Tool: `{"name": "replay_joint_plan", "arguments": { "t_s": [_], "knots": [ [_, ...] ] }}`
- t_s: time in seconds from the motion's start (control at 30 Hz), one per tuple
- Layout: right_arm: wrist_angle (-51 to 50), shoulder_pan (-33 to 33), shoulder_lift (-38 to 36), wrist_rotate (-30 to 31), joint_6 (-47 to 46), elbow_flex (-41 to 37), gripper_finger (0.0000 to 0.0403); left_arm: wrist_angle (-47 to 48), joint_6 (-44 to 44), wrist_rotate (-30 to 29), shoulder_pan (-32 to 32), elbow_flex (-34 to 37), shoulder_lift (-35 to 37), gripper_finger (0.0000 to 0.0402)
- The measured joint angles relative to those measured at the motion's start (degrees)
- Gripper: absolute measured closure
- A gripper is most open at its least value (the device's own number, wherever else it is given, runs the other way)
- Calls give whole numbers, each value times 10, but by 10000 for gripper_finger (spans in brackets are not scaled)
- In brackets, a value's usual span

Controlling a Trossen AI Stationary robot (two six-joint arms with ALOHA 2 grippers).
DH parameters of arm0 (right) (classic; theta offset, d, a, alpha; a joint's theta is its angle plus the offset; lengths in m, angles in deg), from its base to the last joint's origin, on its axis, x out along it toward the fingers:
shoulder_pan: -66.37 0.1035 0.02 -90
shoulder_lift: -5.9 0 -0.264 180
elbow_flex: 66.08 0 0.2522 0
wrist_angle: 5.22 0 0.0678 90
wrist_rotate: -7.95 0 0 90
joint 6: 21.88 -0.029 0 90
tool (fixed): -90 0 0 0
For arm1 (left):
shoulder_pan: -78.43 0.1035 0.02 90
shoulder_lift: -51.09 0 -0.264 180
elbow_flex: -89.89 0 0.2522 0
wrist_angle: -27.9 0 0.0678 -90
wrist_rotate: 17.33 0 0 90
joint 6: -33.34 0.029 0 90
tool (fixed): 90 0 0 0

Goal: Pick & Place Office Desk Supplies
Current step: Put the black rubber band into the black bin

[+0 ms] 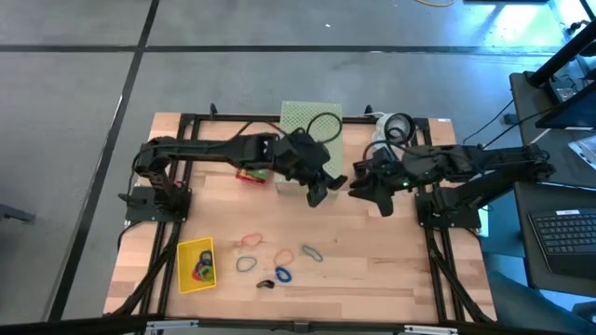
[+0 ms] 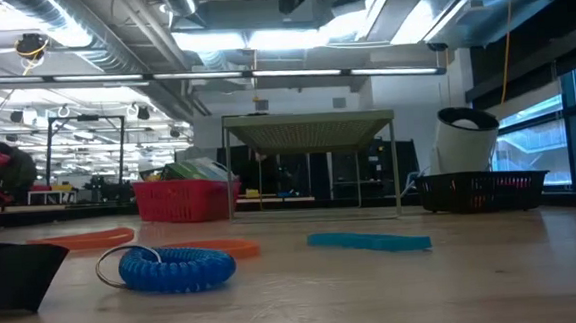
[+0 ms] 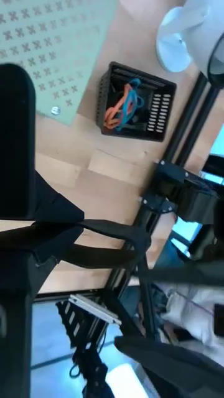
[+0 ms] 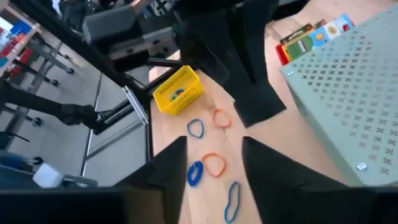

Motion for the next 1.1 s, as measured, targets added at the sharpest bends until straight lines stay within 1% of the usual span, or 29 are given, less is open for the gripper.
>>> {"name": "replay_joint_plan", "arguments": {
  "t_s": [0.17, 0.23, 0.3, 0.43, 0.6, 0.67, 0.77, 0.83, 0.93, 0.97, 1.0, 1.1],
  "knots": [
    [18, -15, 4, 16, -11, 0, 187, -15, 13, 56, 9, 0, 1, 400],
    [20, -18, 7, 29, -28, 0, 171, -30, 16, 74, 9, 0, 1, 400],
    [22, -21, 8, 30, -42, 0, 160, -44, 20, 80, 9, 0, 1, 400],
    [35, -21, 17, 28, -58, 0, 155, -56, 20, 101, 16, 0, 1, 400],
    [63, -21, 31, 30, -61, 0, 166, -78, 20, 121, 17, 0, 1, 400],
    [68, -21, 33, 30, -65, 0, 179, -78, 16, 125, 17, 0, 1, 400],
    [79, -21, 38, 28, -64, 0, 224, -75, 13, 126, 17, 0, 1, 400],
    [81, -21, 38, 29, -59, 0, 271, -73, 12, 125, 17, 0, 1, 400],
    [93, -21, 38, 28, -42, 0, 361, -63, 11, 141, 17, 0, 2, 400],
    [101, -21, 37, 26, -31, 0, 381, -66, 10, 141, 16, 0, 2, 400],
    [103, -21, 37, 21, -27, 0, 388, -63, 10, 139, 16, 0, 2, 400],
    [103, -21, 38, 17, -40, 0, 391, -55, 10, 141, 17, 0, 2, 400]
  ]
}}
